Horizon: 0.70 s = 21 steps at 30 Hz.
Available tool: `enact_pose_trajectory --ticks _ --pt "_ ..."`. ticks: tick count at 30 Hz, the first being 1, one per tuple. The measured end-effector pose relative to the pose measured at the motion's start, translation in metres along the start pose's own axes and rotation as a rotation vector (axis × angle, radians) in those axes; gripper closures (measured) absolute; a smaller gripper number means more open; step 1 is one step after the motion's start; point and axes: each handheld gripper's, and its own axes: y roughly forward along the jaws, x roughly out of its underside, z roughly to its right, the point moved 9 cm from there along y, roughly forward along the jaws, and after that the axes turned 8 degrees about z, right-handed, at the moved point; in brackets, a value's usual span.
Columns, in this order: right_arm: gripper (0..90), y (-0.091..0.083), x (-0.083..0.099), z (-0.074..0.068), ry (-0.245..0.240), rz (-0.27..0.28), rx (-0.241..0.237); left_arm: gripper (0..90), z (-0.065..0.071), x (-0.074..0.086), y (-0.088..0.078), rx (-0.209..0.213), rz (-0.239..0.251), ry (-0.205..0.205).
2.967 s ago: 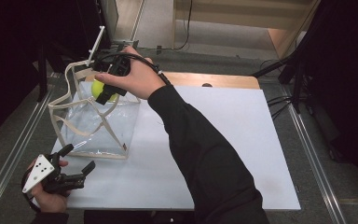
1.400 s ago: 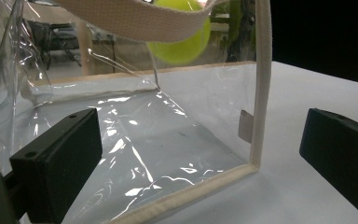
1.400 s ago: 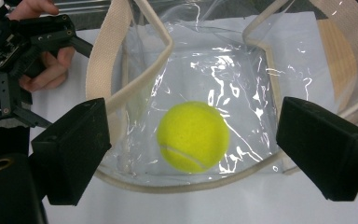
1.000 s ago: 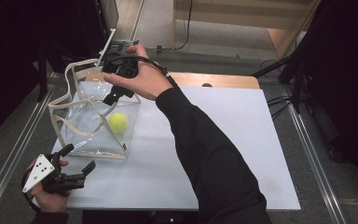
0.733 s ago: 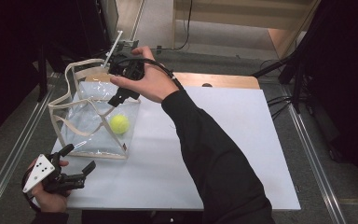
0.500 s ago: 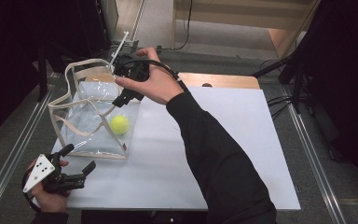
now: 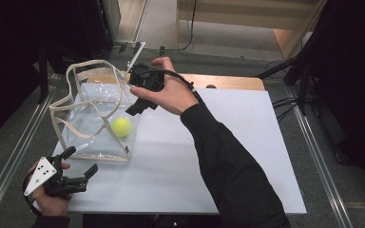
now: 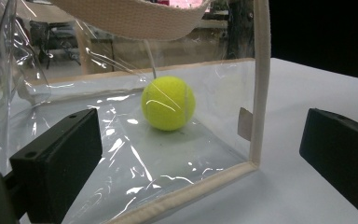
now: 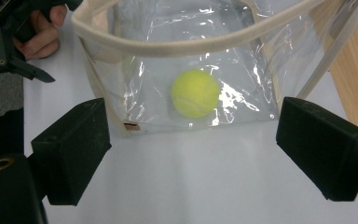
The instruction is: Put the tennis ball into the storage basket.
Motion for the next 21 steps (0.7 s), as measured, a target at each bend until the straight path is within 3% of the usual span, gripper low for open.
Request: enact_pose_trajectory --ticks 3,5,21 --pt "7.2 -0.001 0.007 0.000 0.007 -0.001 0.013 0.0 0.000 0.000 0.000 0.001 -0.002 0.003" --pt "0.0 0.000 0.011 0.000 0.011 -0.007 0.024 0.0 0.000 0.000 0.000 0.000 0.000 0.002" --pt "0.0 0.005 0.042 -0.009 0.047 0.000 0.035 0.0 0.000 0.000 0.000 0.001 -0.004 0.005"
